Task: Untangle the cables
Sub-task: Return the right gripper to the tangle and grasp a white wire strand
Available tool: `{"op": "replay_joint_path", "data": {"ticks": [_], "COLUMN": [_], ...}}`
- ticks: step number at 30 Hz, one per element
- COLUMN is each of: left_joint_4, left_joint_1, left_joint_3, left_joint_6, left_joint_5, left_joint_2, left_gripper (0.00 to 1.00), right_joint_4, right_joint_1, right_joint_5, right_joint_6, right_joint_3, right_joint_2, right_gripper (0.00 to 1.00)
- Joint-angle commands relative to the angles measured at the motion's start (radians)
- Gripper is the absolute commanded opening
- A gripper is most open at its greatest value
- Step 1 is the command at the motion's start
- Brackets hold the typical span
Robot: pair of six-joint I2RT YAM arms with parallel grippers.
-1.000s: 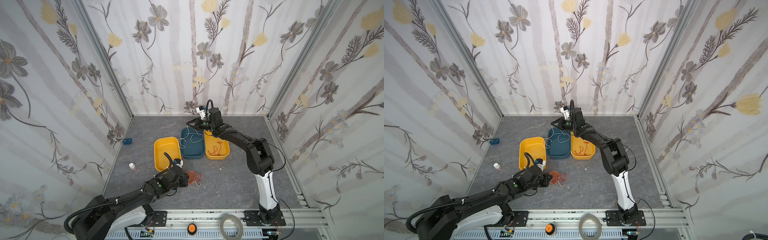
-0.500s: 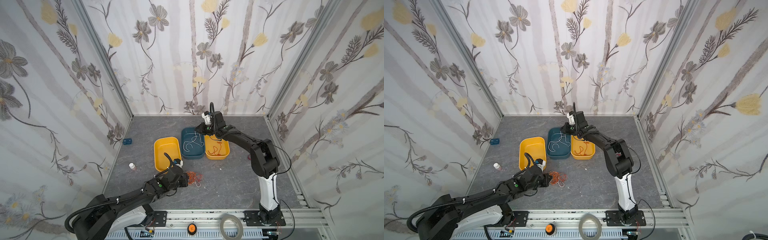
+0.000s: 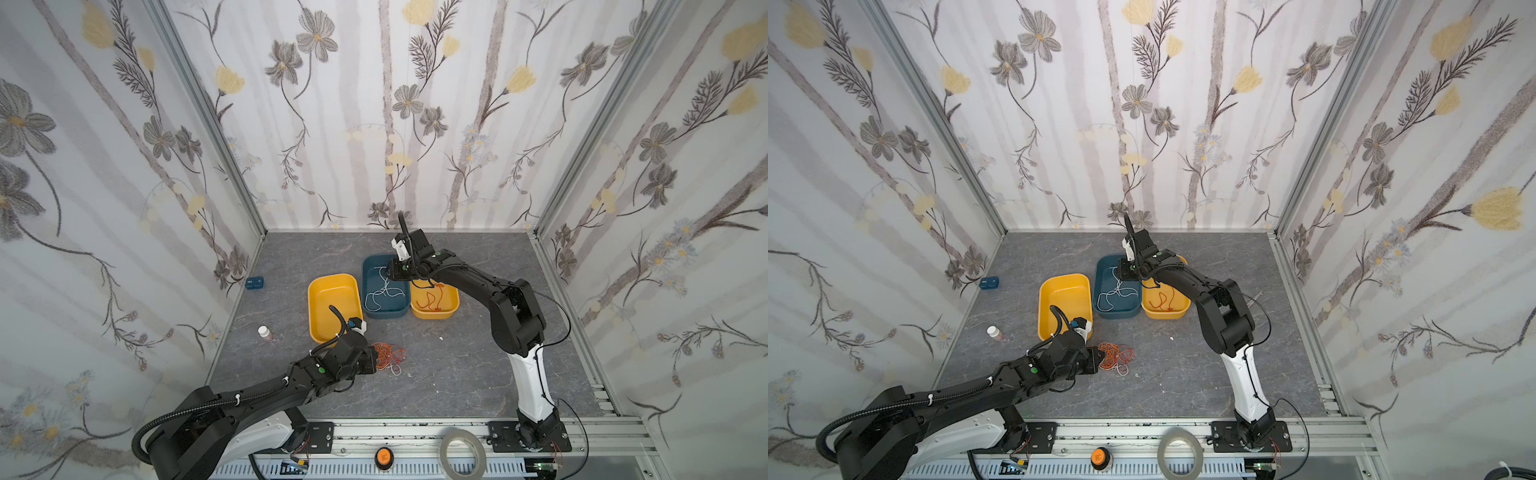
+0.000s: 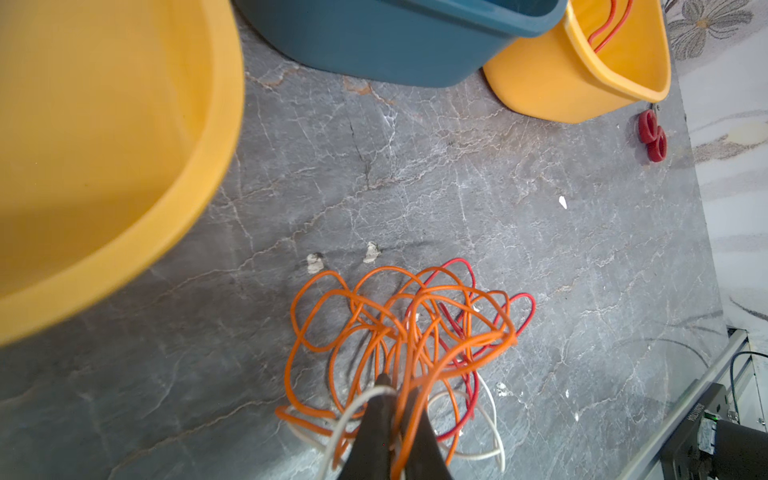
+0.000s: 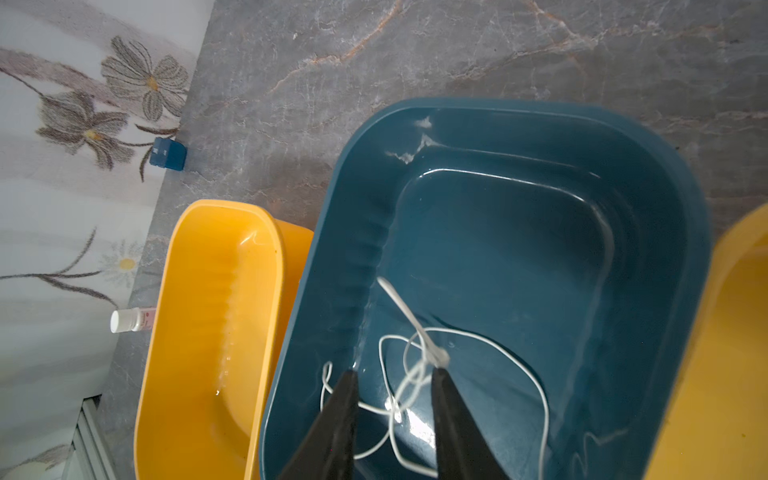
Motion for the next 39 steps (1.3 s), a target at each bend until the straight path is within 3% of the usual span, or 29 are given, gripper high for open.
{"op": "replay_joint_path", "data": {"ticks": [1, 11, 19, 30, 39], "left_joint_4": [0.009, 0.031, 0.082, 0.077, 0.096], "left_joint_1": [-0.001, -0.003, -0.04, -0.053, -0.054], "left_joint_3": [0.013, 0.03, 0.066, 0.153, 0.235], "left_joint_6": [0.013, 0.029, 0.06, -0.03, -0.038], "left_joint_5": [-0.002, 0.031, 0.089, 0.005, 0.01], "left_joint_2": [0.008, 0.03, 0.066, 0.174, 0.319], "left_gripper": [0.08, 0.08, 0.08, 0.08, 0.08], "right_joint_4": [-0.065, -0.032, 0.077, 0.155, 0.31], "right_joint_1": [0.0, -0.004, -0.004, 0.009, 0.093], "right_joint_5": [0.02, -0.073, -0.144, -0.126, -0.149], "right_joint_6": [-0.043, -0.044, -0.011, 0.055, 0.126], "right_joint_3": [0.009, -0.111, -0.451, -0.957, -1.146], "right_joint_2": [-0.026, -0.202, -0.455, -0.832, -0.885], "right_gripper": [0.41, 0.44, 0.45, 0.47, 0.44]}}
